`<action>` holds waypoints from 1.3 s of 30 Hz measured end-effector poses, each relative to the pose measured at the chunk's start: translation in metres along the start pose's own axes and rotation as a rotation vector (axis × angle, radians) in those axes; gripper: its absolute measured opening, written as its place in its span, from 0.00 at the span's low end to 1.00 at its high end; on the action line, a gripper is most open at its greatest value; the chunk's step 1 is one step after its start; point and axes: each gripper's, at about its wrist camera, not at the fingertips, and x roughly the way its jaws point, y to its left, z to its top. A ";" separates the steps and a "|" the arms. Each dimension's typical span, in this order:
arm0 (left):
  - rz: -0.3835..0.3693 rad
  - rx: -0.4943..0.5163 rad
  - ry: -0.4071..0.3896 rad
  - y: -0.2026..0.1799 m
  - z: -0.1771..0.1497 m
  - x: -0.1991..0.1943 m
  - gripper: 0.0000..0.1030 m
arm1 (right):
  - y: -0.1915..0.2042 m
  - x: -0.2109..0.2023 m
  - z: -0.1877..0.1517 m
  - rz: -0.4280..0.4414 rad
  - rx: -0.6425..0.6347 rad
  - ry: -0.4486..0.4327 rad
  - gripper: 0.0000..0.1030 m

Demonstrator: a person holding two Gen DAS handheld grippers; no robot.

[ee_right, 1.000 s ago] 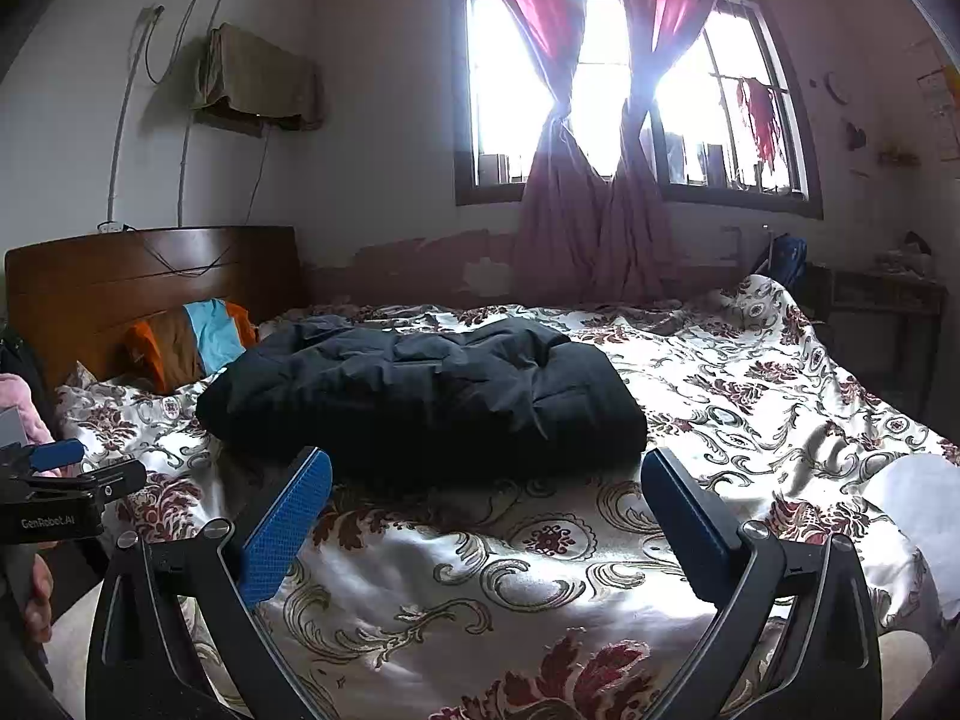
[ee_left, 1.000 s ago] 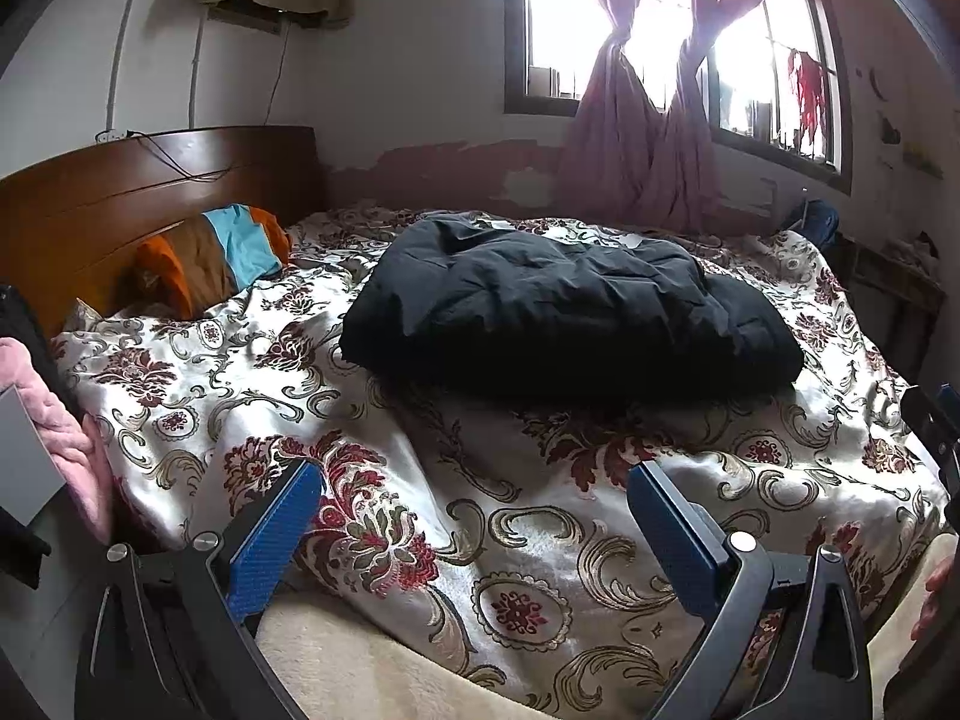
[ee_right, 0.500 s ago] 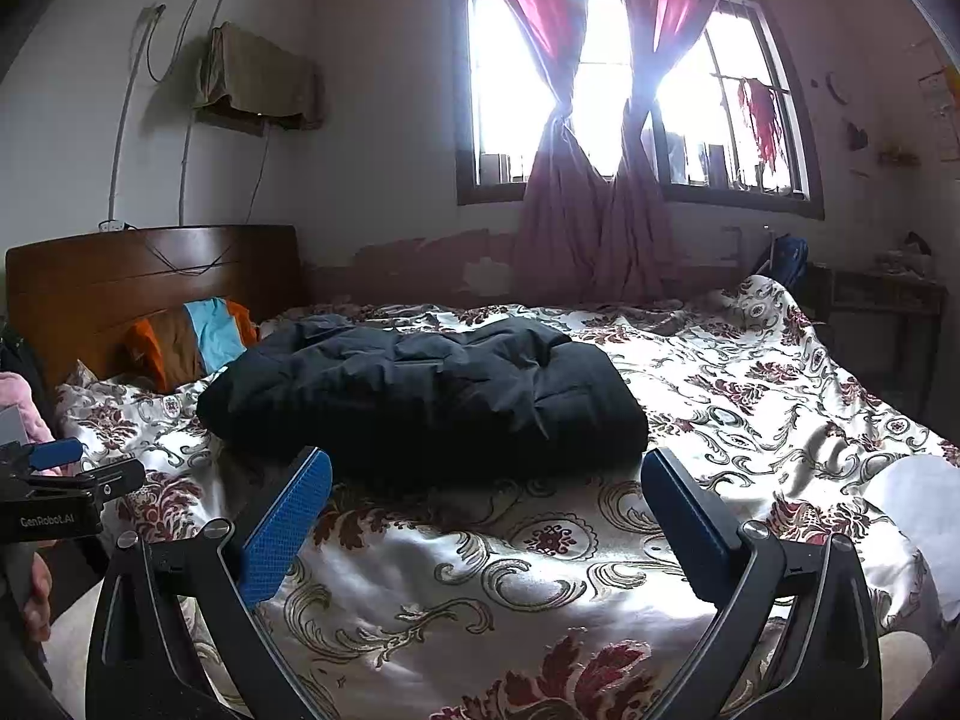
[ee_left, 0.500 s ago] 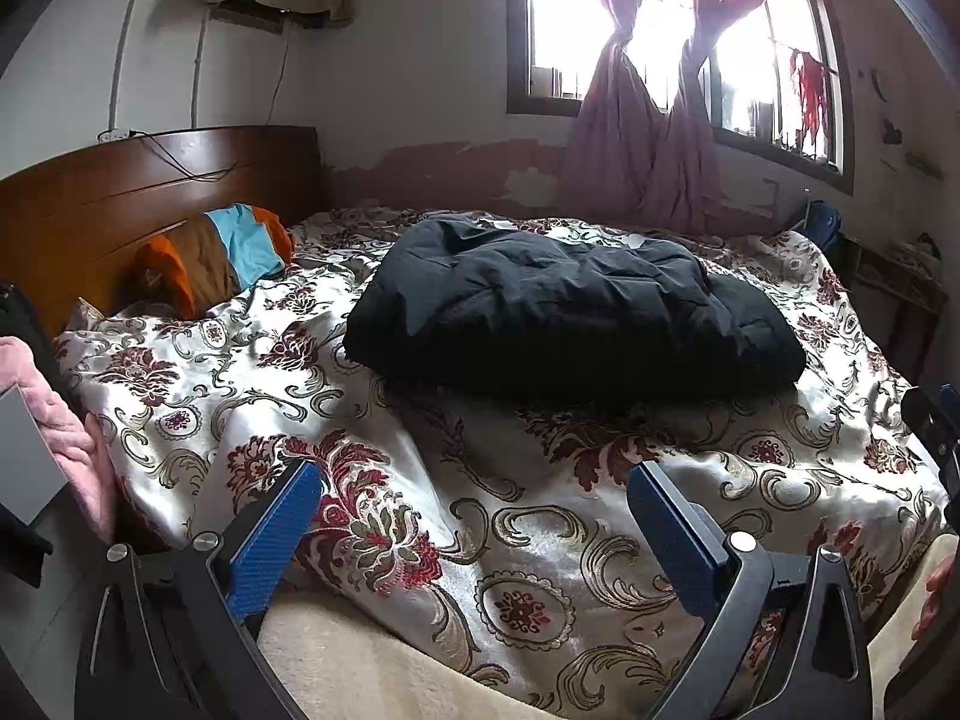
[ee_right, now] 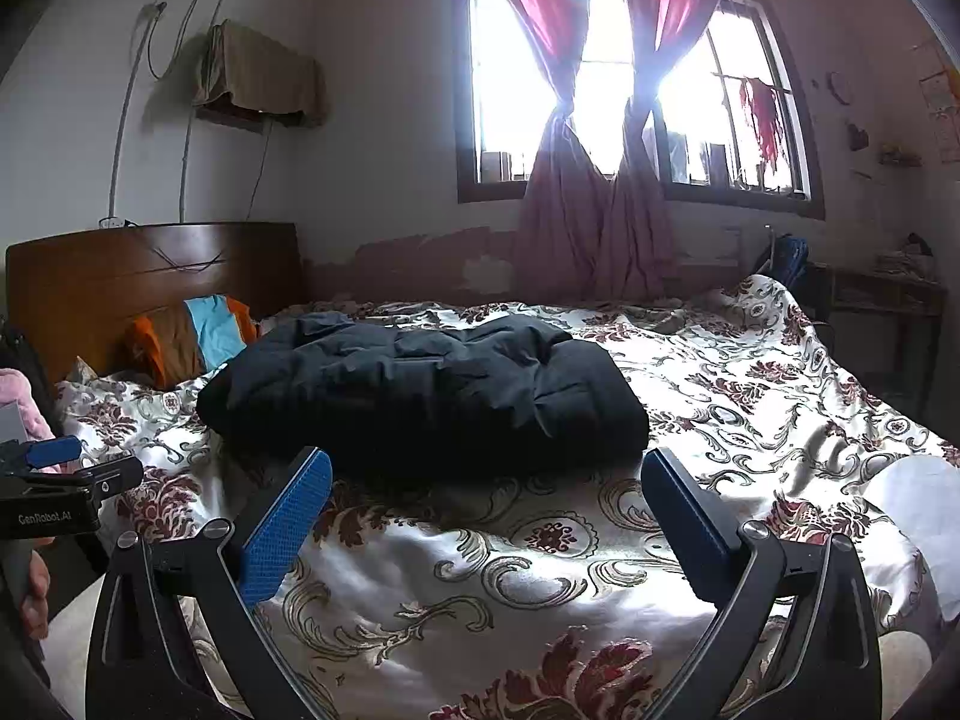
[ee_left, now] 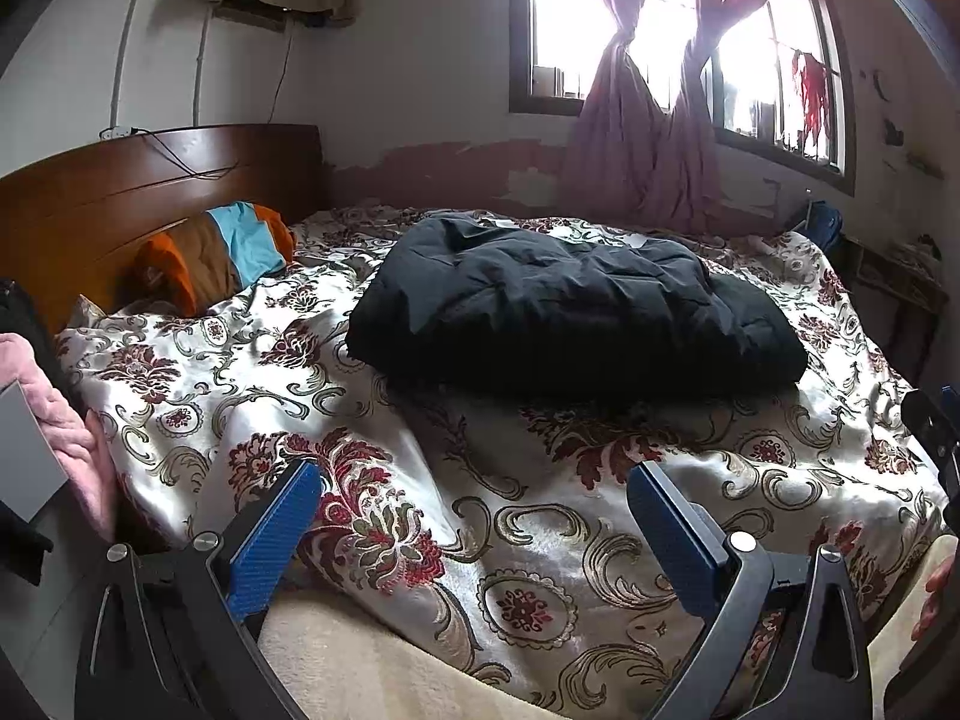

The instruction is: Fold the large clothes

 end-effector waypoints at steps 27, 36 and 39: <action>0.010 -0.005 -0.004 -0.003 -0.005 -0.003 1.00 | -0.001 0.005 -0.004 0.006 -0.005 0.010 0.99; 0.011 -0.012 0.004 -0.003 -0.003 -0.002 1.00 | -0.002 0.005 -0.005 0.006 -0.003 0.016 0.99; 0.013 -0.012 0.005 -0.003 -0.003 -0.003 1.00 | -0.002 0.005 -0.004 0.005 -0.004 0.017 0.99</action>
